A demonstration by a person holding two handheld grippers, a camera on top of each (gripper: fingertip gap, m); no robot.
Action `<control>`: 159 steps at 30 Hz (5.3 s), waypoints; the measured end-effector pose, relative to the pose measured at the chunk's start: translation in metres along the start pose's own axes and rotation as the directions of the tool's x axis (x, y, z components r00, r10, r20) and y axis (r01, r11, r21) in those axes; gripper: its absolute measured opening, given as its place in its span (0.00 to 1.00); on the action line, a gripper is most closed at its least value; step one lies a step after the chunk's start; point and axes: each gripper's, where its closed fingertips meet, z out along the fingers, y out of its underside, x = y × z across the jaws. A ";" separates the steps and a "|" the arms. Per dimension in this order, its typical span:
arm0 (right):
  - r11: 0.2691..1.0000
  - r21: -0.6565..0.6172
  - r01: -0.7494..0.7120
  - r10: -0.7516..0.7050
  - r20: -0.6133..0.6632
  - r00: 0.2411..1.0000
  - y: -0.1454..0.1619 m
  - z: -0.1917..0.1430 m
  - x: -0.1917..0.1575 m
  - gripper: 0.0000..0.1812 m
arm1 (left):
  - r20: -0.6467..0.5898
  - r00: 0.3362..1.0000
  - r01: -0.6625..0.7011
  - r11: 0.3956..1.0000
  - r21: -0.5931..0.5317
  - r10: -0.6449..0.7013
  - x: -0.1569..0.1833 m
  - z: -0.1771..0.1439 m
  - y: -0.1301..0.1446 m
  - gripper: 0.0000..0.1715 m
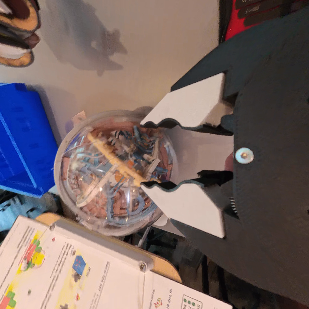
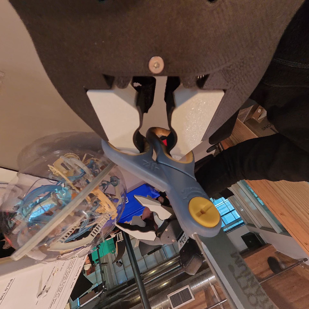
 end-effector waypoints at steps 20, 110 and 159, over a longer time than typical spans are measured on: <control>0.999 0.017 -0.046 0.047 -0.043 0.998 -0.001 -0.012 0.020 0.11 | -0.381 0.923 -0.087 0.994 -0.072 0.053 -0.006 0.084 -0.082 0.73; 0.470 -0.881 0.047 -0.882 -0.469 0.041 -0.080 -0.168 0.178 0.33 | -0.040 0.883 -0.468 0.884 -0.013 0.467 0.117 0.081 -0.132 0.58; 0.256 -0.922 0.290 -0.896 -0.339 -0.287 -0.111 -0.204 0.109 0.31 | -0.017 0.888 -0.459 0.888 -0.016 0.459 0.102 0.096 -0.124 0.66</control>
